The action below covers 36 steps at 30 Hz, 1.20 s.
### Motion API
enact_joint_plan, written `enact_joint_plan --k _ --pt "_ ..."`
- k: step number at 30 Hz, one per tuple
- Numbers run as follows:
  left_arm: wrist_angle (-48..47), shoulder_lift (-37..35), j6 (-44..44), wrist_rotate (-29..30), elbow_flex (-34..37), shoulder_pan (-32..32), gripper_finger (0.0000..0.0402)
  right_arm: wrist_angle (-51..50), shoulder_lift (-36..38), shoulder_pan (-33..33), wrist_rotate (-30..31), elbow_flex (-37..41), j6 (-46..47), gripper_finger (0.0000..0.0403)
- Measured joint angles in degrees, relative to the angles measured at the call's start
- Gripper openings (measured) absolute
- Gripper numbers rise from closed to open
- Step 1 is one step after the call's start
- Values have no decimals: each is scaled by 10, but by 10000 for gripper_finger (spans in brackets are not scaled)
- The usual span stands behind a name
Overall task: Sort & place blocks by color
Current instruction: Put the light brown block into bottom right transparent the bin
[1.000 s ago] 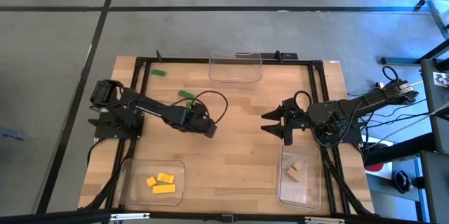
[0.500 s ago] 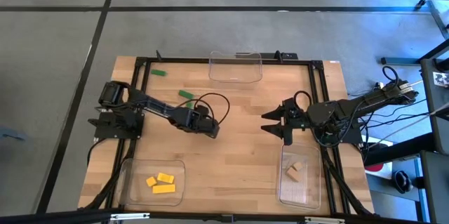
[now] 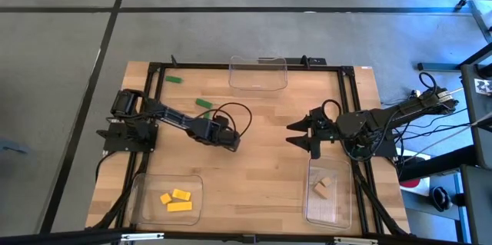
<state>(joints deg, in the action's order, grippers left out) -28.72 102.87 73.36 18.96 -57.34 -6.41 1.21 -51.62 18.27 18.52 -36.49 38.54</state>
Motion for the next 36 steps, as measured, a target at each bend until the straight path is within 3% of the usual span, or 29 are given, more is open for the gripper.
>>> enact_joint_plan --k 7,12,16,23,28,32,36 --pt "-15 0 -4 4 0 -1 117 0 0 0 0 0 0 307" --pt "-17 -13 -52 -8 1 0 117 1 0 0 0 0 0 307" --pt "-35 -68 -112 -12 1 11 117 4 0 0 0 0 0 307" --pt "-51 -204 -248 60 1 17 117 16 0 0 37 0 0 307" --pt "60 -277 -397 67 1 2 117 20 0 0 78 0 0 307" --pt "151 -293 -442 50 1 -1 117 21 0 0 80 0 0 307" --pt "196 -294 -459 -13 1 -1 117 21 0 0 79 0 0 307"
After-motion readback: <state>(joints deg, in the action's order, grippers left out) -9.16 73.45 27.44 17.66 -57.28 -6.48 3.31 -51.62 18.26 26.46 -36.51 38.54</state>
